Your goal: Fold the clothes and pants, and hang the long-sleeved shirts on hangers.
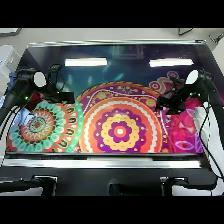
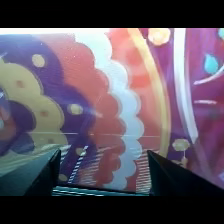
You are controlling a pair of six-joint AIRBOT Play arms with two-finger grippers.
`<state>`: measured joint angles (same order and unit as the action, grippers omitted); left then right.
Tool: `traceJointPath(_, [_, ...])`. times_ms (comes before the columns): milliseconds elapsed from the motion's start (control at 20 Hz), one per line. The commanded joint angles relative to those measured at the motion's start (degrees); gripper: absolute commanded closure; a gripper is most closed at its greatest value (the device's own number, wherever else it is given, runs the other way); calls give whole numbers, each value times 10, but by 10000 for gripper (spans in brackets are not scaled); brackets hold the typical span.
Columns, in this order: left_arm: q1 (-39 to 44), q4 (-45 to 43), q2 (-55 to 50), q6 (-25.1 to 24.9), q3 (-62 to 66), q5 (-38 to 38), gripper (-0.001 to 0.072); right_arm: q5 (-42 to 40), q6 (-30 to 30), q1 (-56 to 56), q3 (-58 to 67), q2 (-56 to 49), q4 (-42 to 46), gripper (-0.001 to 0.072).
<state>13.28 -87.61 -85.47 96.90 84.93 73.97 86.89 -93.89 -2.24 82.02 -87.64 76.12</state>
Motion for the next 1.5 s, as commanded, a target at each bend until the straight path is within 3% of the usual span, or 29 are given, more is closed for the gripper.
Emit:
traceJointPath(0, [0, 0, 0, 0, 0, 0, 8, 0, 1, 1, 0, 0, 0, 85])
traceJointPath(500, [0, 0, 0, 2, 0, -2, 8, 0, 1, 1, 0, 0, 0, 85])
traceJointPath(700, [0, 3, -2, 2, 0, -61, 7, 0, 0, 1, 0, 0, 0, 85])
traceJointPath(950, [-1, 0, -2, 2, 0, -47, 7, -8, 0, 1, 0, 0, 1, 85])
traceJointPath(1050, [-1, -47, -2, -28, 9, -30, 7, -16, 1, 1, 0, 0, 1, 85])
traceJointPath(1100, [-6, -120, -2, -30, 22, -12, 2, -20, 2, 1, 0, 0, 1, 86])
traceJointPath(1200, [-55, -238, -5, -30, 66, 32, -2, -29, 3, 1, 0, 0, 2, 86])
traceJointPath(1250, [-104, -252, -9, -30, 91, 57, -2, -30, 3, 1, 0, 0, 2, 86])
traceJointPath(1400, [-284, -184, -17, 21, 107, 105, -2, -29, 2, 1, 0, 0, 2, 91])
traceJointPath(1450, [-340, -131, -20, 33, 100, 104, -2, -28, 2, 1, 0, 0, 0, 131])
